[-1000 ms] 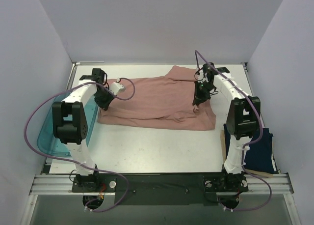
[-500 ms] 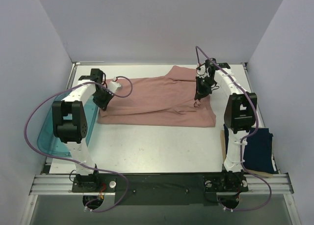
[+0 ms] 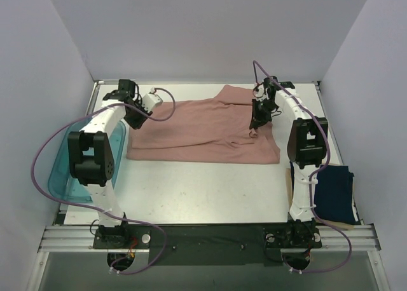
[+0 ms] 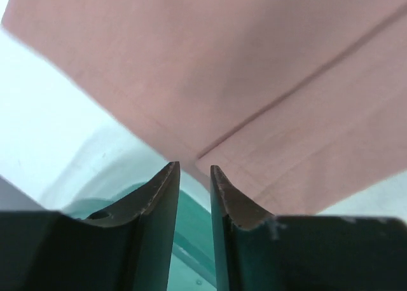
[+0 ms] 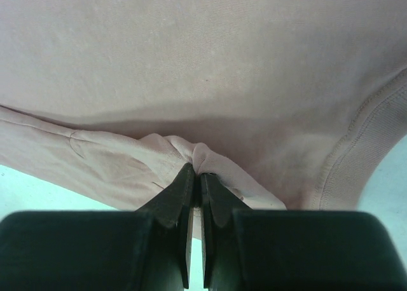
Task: Fold and stack the t-shirts
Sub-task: Fold the flattened tshirt in 1/3 of the way
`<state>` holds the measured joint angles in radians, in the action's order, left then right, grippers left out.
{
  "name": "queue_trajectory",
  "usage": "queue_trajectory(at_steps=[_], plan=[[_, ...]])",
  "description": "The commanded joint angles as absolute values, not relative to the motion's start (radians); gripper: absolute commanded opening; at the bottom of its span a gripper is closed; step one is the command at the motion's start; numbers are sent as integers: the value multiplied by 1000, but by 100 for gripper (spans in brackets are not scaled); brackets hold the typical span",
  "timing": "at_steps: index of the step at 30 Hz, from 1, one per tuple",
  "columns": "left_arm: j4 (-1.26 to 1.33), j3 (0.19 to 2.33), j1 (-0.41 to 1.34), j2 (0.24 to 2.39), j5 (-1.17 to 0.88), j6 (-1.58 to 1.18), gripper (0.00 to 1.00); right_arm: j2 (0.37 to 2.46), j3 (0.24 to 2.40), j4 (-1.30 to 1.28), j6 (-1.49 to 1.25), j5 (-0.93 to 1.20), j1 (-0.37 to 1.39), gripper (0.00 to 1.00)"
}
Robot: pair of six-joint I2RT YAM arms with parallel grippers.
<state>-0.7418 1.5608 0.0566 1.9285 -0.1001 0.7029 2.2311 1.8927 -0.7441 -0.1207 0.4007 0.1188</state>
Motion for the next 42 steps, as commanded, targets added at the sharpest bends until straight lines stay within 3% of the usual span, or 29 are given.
queue_trajectory(at_steps=[1,4,19,34,42], plan=[[-883,1531,155,1845,-274,995,30,2226,1927,-755,-155,403,115,0],[-997,1517,189,1873,-362,1098,27,2221,1914,-747,-164,410,115,0],[-1034,1534,244,2039,-276,1140,18,2171,1815,-703,-173,405,118,0],[-922,1534,227,2071,-190,1082,21,2157,1813,-696,-164,405,114,0],[-623,1562,198,2042,-92,914,26,2161,1818,-696,-166,413,112,0]])
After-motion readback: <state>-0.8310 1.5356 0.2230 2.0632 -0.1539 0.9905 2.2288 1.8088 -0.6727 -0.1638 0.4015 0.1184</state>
